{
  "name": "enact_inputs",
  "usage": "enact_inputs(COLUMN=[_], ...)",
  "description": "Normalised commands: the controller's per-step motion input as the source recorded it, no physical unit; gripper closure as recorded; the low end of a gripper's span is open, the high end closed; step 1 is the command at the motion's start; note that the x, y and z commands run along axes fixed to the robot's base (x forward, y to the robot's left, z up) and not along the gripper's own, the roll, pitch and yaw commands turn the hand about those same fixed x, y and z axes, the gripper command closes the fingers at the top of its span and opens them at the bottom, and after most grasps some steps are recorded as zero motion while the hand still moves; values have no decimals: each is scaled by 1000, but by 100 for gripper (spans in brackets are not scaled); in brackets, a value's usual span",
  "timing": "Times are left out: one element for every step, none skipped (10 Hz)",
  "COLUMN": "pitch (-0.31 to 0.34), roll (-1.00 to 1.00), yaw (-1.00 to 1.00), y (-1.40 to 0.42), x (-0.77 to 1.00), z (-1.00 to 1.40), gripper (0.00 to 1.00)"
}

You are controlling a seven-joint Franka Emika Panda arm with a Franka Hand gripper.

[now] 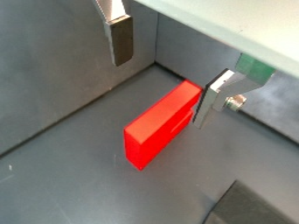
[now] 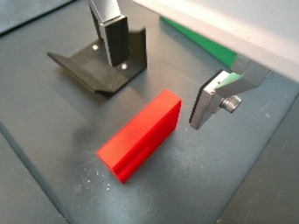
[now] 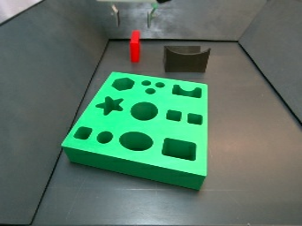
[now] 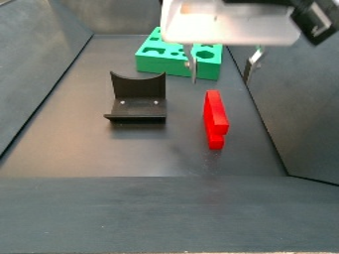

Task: Pick up the double-square object. Move up. Rotate the double-square object. Place the double-square object on the fixture. Regrasp the double-square object. Move to above the board. Insert the double-square object.
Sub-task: Rotate the double-square object, then move up.

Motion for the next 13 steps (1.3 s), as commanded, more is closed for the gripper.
enact_inputs(pitch=[-33,-36,-36,-37,-28,-26,-23,-22,-25,-30,-35,0,0], roll=[-8,-15,-25,-32,-40,-44,-50,-55,-59,-62,-64,0,0], yaw=[-31,-21,-8,2,13,17,25,30,33,34,33,0,0], y=[1,2,1,1,1,1,2,1,1,1,4,0,0], x=[14,16,22,30,41,49,55,51,49,44,41,0,0], z=[-1000,-1000,-1000,-1000,-1000,-976,-798,-671,-546,-426,-268,0,833], gripper=[0,0,0,0,0,0,0,0,0,0,0,100,100])
